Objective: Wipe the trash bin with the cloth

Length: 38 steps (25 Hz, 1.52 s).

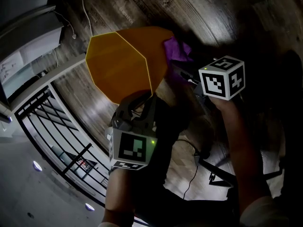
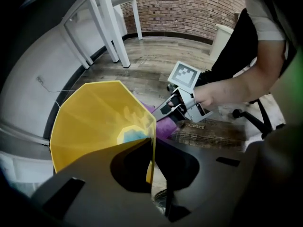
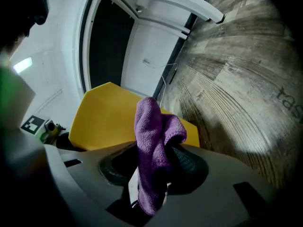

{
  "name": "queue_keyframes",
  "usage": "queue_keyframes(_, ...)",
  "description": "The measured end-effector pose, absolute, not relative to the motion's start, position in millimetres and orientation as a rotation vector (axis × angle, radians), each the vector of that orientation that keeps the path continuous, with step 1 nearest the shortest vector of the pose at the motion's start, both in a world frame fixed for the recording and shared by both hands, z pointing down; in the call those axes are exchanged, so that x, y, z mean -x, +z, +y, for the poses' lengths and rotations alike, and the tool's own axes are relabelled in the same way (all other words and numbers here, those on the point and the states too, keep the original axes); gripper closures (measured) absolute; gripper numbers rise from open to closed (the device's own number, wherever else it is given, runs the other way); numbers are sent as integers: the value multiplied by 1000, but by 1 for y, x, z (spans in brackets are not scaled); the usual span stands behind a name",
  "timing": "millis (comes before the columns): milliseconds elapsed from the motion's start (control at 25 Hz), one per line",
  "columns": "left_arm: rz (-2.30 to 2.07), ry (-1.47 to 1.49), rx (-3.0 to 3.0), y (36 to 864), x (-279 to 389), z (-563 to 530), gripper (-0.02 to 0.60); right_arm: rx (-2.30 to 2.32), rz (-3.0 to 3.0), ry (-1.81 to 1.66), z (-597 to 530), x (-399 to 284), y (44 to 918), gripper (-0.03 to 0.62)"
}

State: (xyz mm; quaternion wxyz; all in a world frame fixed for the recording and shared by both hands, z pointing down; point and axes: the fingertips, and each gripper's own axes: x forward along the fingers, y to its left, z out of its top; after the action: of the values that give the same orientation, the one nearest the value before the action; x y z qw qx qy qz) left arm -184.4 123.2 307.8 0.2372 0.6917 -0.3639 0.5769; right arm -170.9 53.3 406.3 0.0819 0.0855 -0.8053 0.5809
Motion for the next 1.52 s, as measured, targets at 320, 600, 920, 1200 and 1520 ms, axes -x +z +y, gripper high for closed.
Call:
queue_keyframes(320, -930, 1553, -1955, 307, 170, 129, 568, -326, -2289, 1729, 57, 162, 453, 427)
queue_keyframes(600, -888, 1530, -2007, 303, 153, 127, 568, -436, -2169, 1723, 61, 139, 492, 427)
queue_keyframes(920, -927, 1552, -2003, 302, 153, 124, 566, -549, -2024, 1654, 66, 136, 525, 427)
queue_keyframes(1200, -898, 1554, -2069, 301, 145, 129, 492, -595, -1963, 1632, 69, 137, 540, 427)
queue_keyframes(1520, -967, 1672, -2143, 278, 178, 138, 313, -628, -1972, 1635, 70, 139, 541, 427)
